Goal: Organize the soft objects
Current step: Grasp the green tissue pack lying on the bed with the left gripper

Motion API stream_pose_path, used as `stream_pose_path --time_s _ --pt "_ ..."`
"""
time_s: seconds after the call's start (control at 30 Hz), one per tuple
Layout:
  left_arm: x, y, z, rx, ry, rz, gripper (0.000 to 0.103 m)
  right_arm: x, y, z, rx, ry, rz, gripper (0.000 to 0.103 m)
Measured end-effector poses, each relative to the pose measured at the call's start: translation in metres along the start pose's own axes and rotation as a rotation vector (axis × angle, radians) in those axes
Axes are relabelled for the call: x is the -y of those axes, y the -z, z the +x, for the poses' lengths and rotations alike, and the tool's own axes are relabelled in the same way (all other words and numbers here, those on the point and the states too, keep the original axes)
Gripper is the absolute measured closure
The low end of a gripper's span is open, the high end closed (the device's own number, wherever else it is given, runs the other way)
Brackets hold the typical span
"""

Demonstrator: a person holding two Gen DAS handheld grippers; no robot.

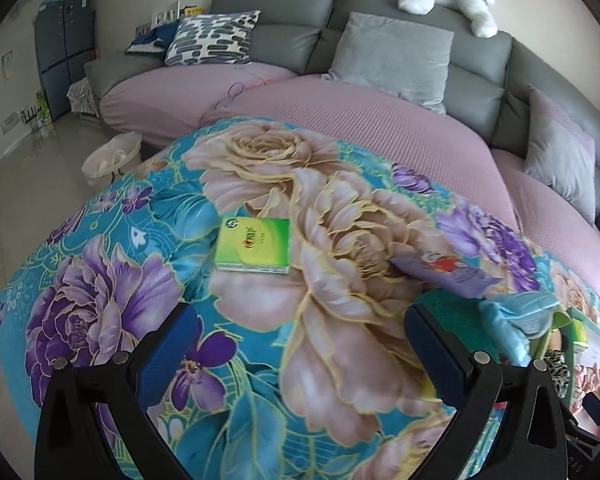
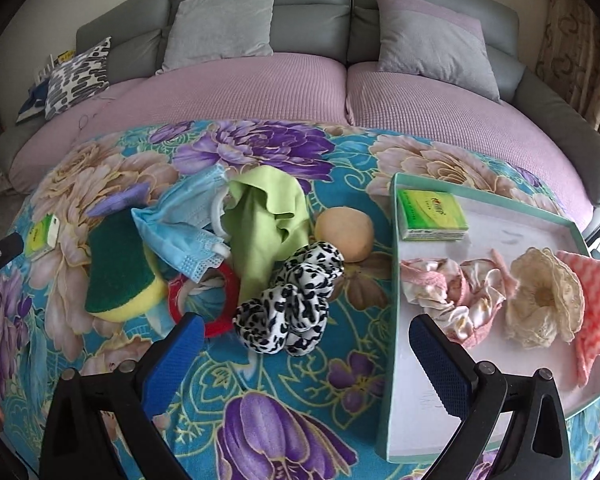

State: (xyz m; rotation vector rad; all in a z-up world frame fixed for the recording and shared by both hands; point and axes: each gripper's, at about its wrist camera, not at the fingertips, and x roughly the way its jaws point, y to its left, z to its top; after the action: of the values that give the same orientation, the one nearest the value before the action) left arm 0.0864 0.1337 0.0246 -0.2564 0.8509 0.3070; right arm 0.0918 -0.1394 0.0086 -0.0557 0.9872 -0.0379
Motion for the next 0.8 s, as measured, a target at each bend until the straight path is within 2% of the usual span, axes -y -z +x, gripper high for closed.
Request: stream_pose_path --time_s 0.13,0.23,0.47,0.8 --pt "-0.009 -0.003 0.013 -0.023 -0.027 -0.003 0.000 -0.008 -0.003 0.001 0.012 -0.004 -0.006 0.000" --pt "-0.014 -0.004 0.026 -0.051 -0.041 0.007 0.000 -0.019 -0.006 -0.001 0.034 -0.038 -0.018 0.000" --pt "-0.023 -0.009 0.037 -0.071 -0.010 0.007 0.000 -0.056 -0.008 -0.006 0.086 -0.130 -0.079 0.000" --pt "-0.041 -0.026 0.062 -0.063 -0.001 -0.010 0.000 -0.078 -0.011 0.005 0.078 -0.128 -0.116 0.000"
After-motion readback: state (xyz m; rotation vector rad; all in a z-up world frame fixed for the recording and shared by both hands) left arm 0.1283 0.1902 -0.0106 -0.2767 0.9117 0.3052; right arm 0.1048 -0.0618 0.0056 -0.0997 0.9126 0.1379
